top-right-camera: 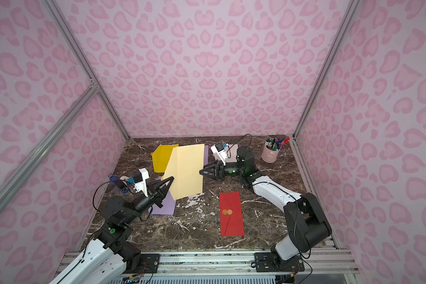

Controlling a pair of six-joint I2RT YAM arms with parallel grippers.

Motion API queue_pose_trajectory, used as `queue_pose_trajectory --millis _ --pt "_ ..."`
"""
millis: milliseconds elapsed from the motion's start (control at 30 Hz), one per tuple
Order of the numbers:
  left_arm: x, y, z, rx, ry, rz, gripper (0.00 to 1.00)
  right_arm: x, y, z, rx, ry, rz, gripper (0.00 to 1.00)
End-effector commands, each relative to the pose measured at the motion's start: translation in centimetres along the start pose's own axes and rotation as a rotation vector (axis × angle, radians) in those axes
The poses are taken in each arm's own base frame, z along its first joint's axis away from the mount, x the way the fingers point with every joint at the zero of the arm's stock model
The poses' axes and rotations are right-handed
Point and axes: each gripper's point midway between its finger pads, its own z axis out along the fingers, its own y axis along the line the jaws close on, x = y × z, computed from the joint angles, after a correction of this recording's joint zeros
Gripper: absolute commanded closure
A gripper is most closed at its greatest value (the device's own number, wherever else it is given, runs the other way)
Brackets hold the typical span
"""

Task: Open the envelope
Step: Open the envelope flap on the envelope.

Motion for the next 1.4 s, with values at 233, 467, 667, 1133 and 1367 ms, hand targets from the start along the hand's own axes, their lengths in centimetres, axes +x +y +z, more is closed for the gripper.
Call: queue_pose_trajectory --millis 233,467,667,1133,1367 --pt "-0.3 -0.1 0.4 0.019 -0.011 -0.004 0.96 -1.3 3.6 -0.5 -0.146 -0.041 -0.092 0.81" --pt "-0.5 0.4 0.2 -0.008 -0.023 -0.004 0.96 -1.0 3.8 -0.5 -0.147 -0.042 -0.089 1.0" --pt "-0.1 1.1 0.0 -0.044 -0.012 0.0 0.27 -1.4 3.7 -0.6 -0.137 -0.052 -0.075 1.0" --pt "-2.5 2.5 -2.3 -0.199 -0.081 0.067 0.03 -3.1 -0.4 -3.2 -0.001 -0.099 0.074 1.0" --pt "-3.7 3.9 -3.8 -0.321 -0.12 0.089 0.04 0.0 -3.7 -3.0 0.087 -0.034 0.213 1.0"
